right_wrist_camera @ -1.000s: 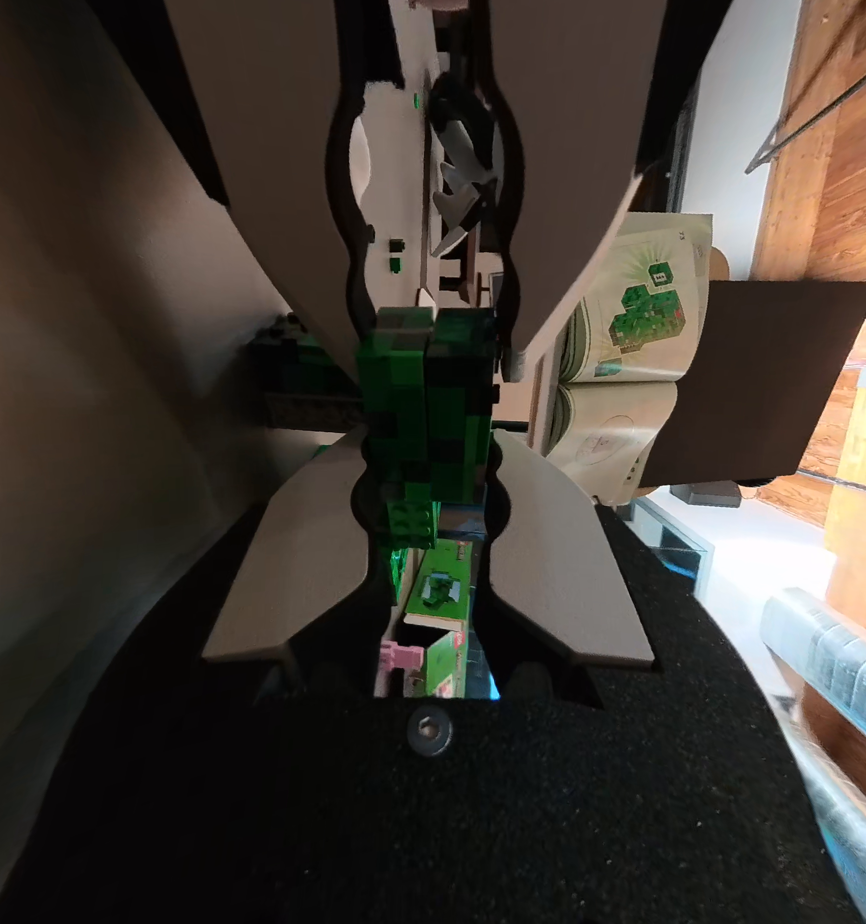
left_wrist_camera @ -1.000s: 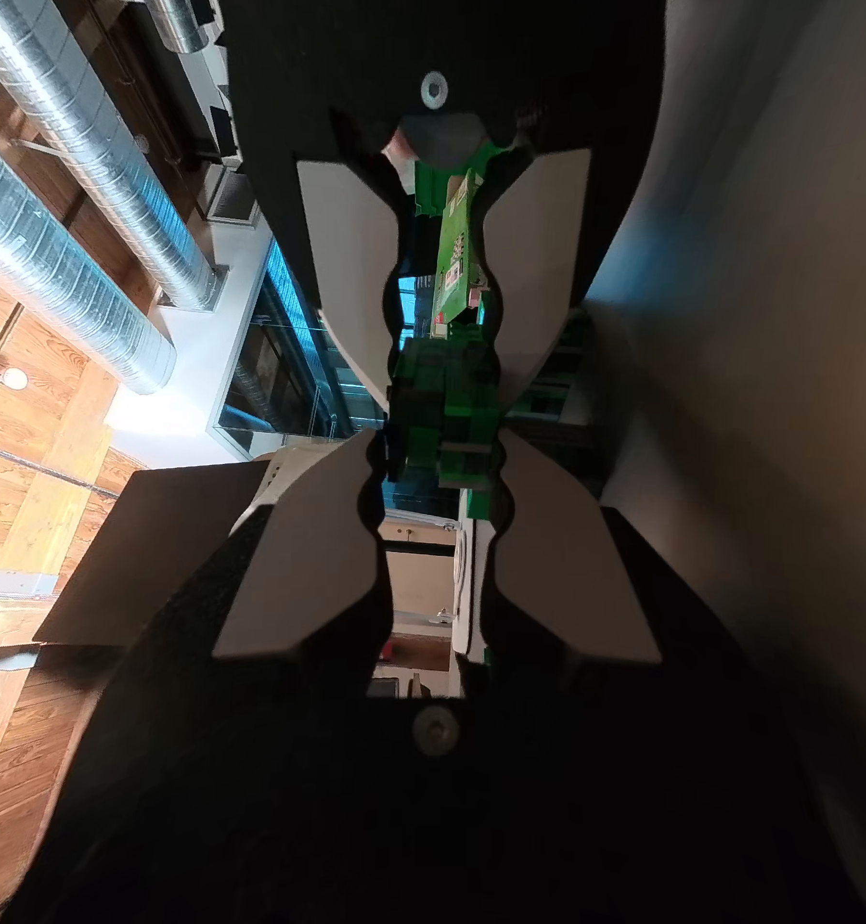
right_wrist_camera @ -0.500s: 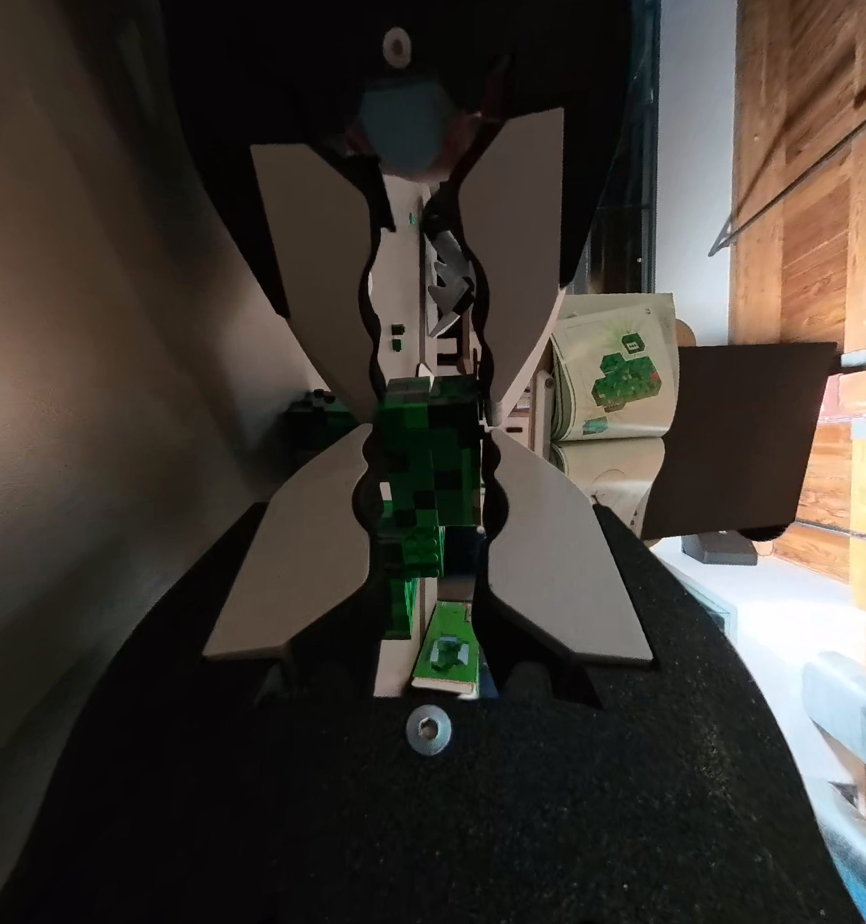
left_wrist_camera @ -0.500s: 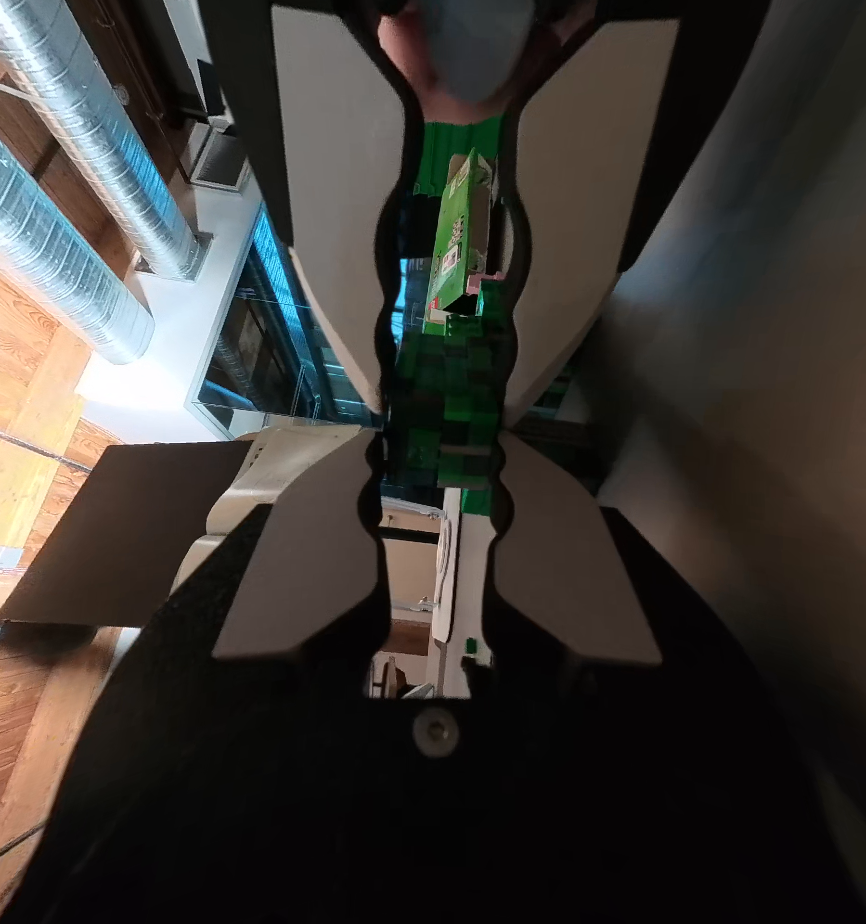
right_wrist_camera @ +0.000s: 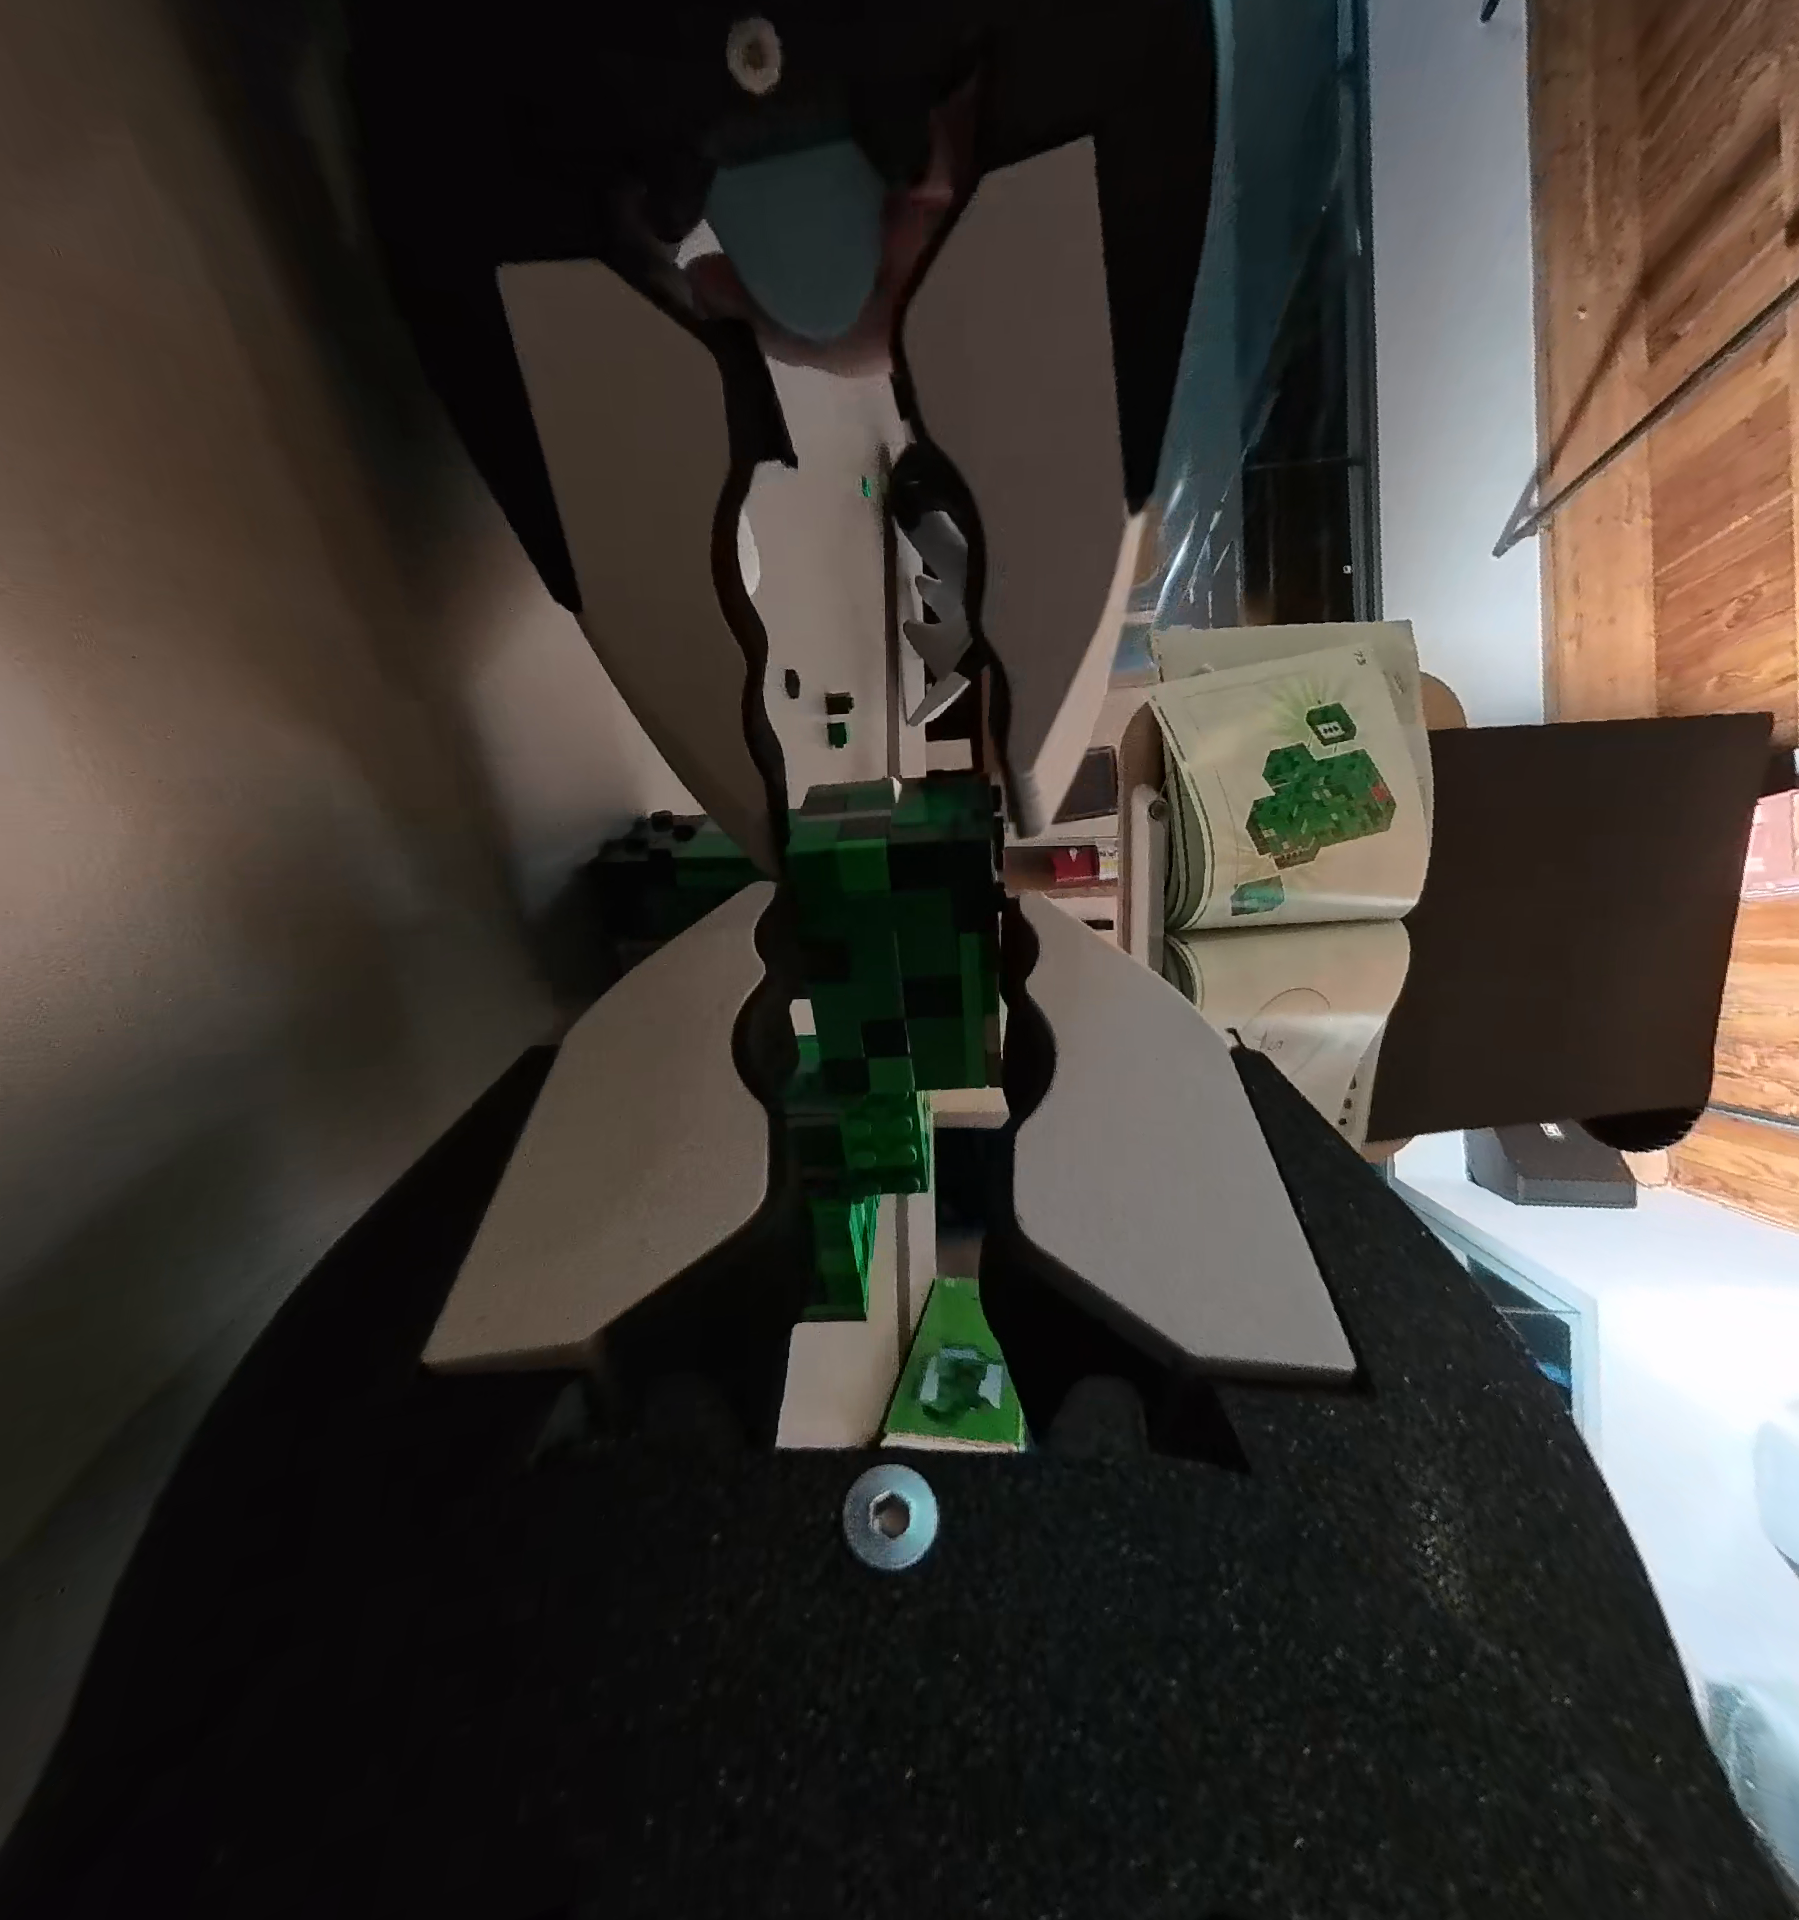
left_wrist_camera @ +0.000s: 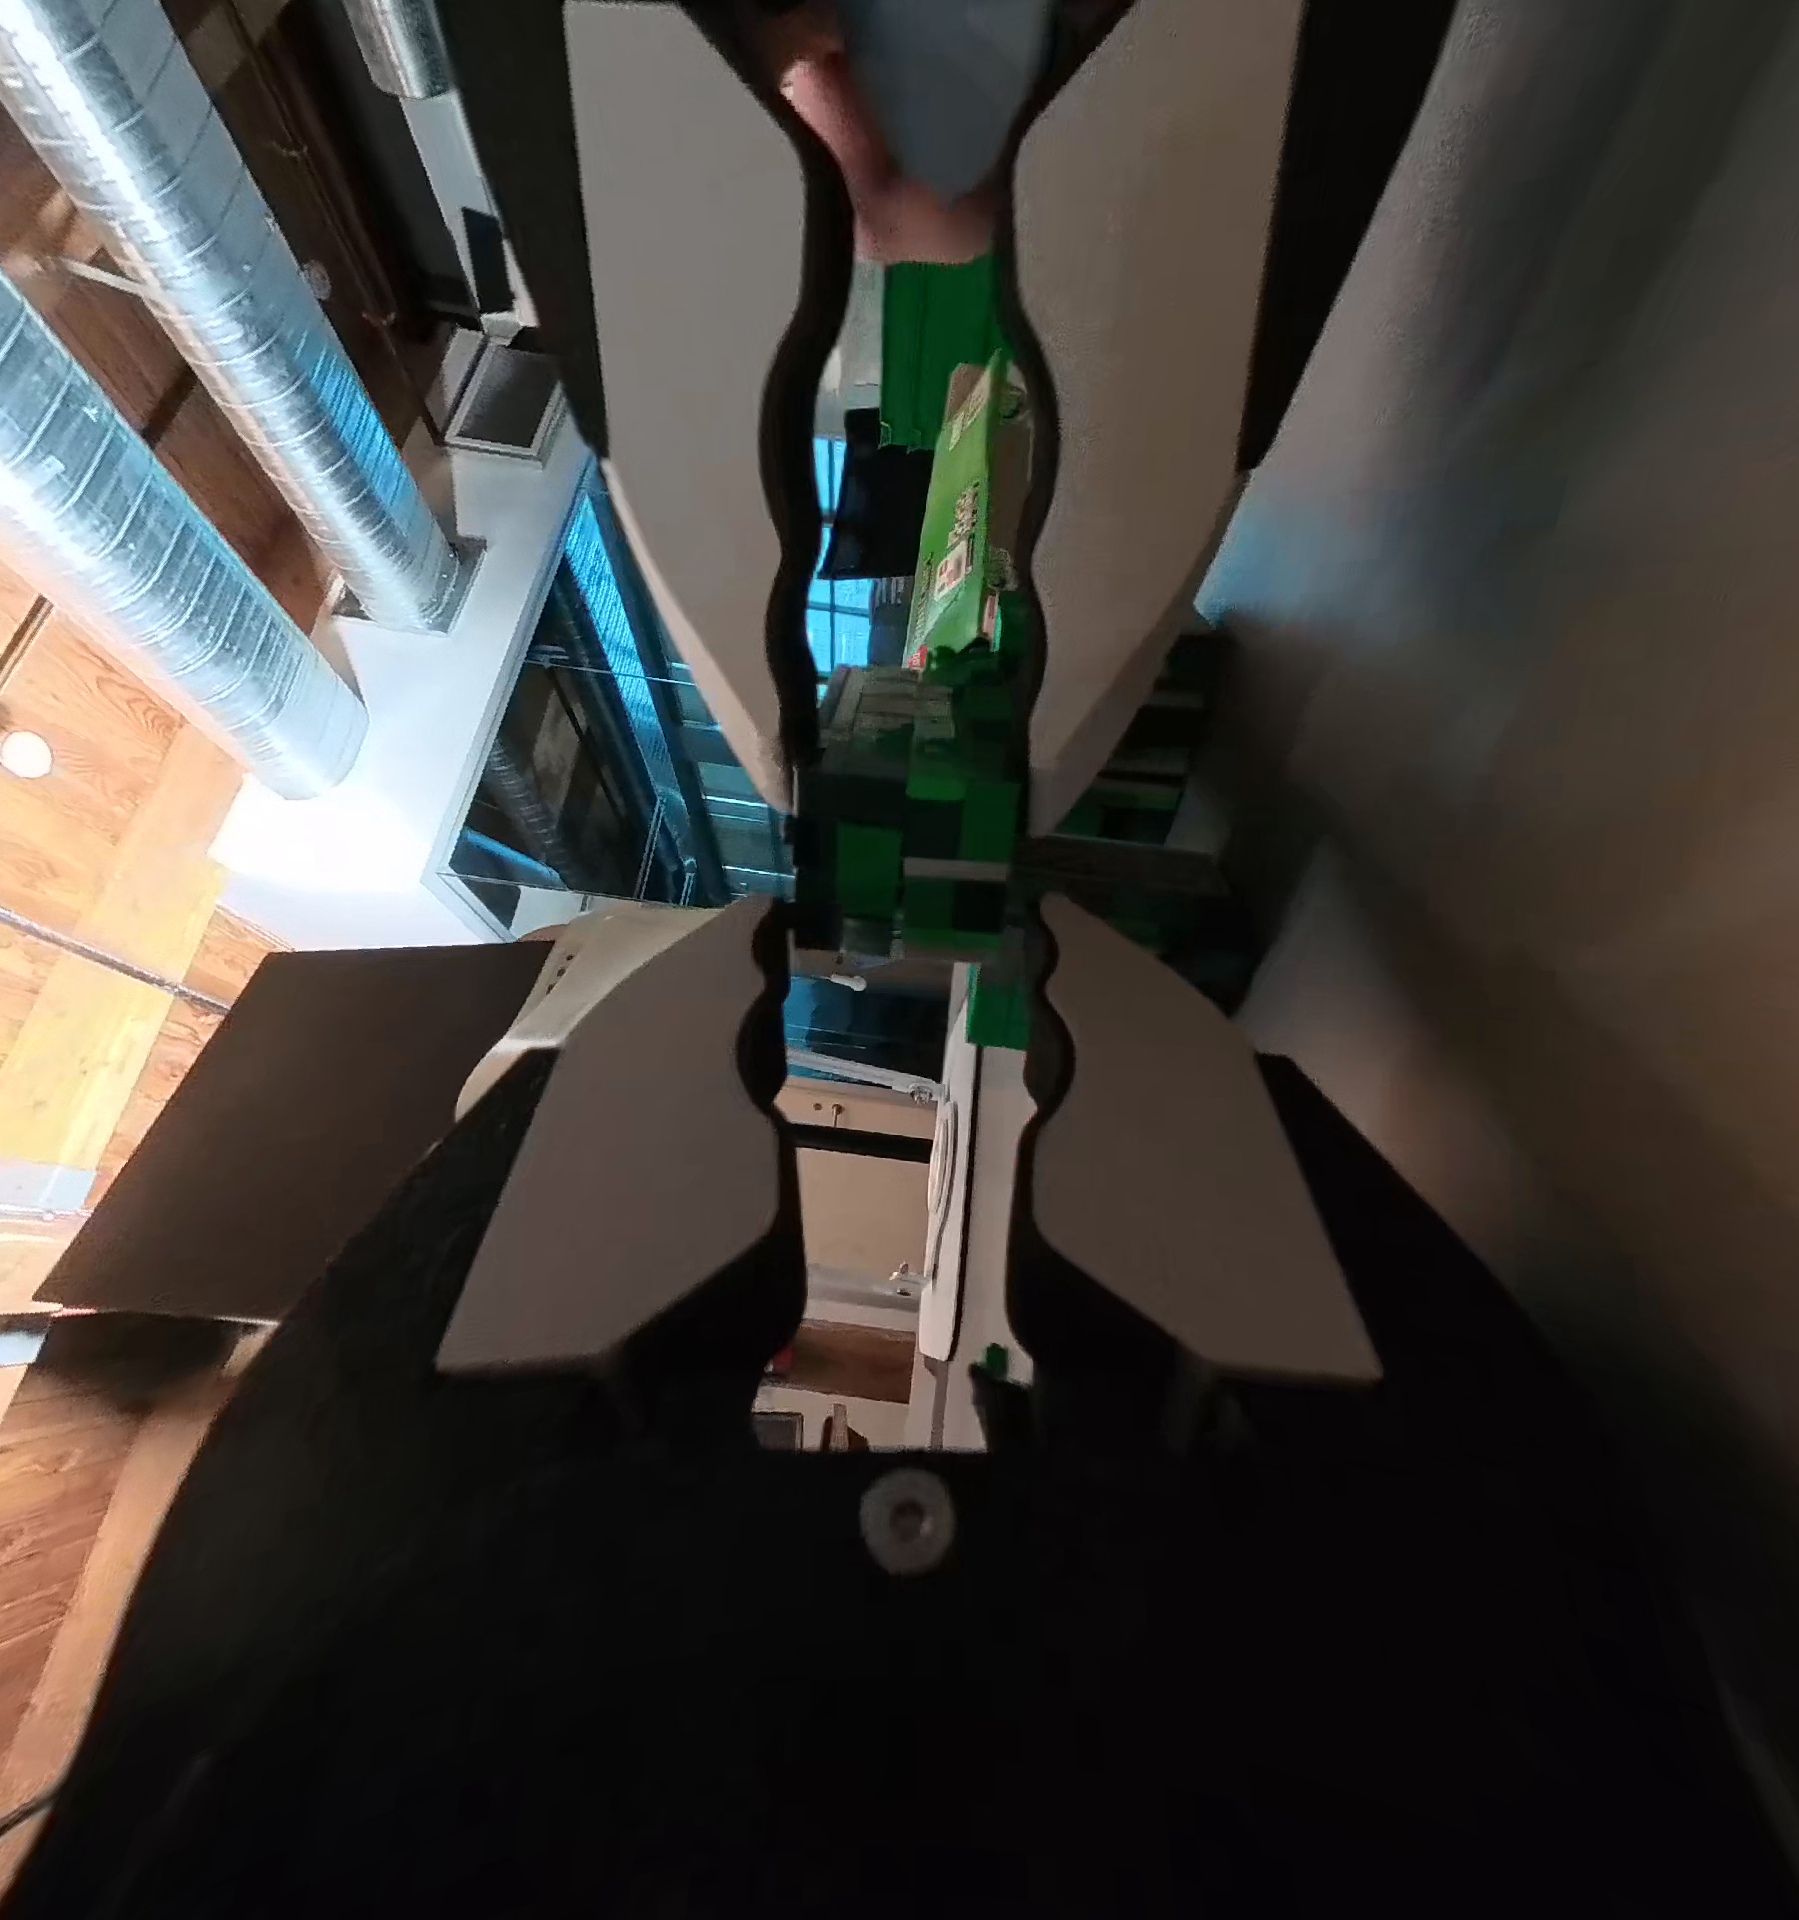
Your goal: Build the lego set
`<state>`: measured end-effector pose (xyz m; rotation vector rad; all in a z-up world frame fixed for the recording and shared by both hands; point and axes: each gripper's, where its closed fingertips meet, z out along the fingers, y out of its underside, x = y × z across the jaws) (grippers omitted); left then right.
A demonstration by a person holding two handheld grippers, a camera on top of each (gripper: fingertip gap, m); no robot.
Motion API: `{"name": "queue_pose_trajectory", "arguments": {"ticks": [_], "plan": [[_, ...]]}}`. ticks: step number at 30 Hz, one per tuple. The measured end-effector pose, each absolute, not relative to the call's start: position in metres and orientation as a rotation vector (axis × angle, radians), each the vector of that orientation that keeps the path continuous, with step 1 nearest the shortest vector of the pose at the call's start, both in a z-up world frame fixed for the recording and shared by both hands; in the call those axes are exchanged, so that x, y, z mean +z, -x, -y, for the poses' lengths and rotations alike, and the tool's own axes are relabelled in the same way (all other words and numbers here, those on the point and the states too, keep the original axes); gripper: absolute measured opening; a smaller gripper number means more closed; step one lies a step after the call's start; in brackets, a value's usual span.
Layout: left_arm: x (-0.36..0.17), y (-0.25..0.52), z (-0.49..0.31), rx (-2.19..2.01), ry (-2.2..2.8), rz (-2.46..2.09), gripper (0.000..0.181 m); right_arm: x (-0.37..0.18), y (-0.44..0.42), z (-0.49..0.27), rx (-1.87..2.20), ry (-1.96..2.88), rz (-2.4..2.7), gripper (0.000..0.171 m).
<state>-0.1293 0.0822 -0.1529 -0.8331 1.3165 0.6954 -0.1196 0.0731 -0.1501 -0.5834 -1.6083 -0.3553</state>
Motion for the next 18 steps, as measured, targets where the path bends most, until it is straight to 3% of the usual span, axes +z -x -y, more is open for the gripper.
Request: {"name": "queue_pose_trajectory", "arguments": {"ticks": [18], "plan": [[-0.155,0.133,-0.085,0.681,0.896,-1.324,0.036,-0.157,0.137,-0.075,-0.335,0.608,1.614,0.036]]}}
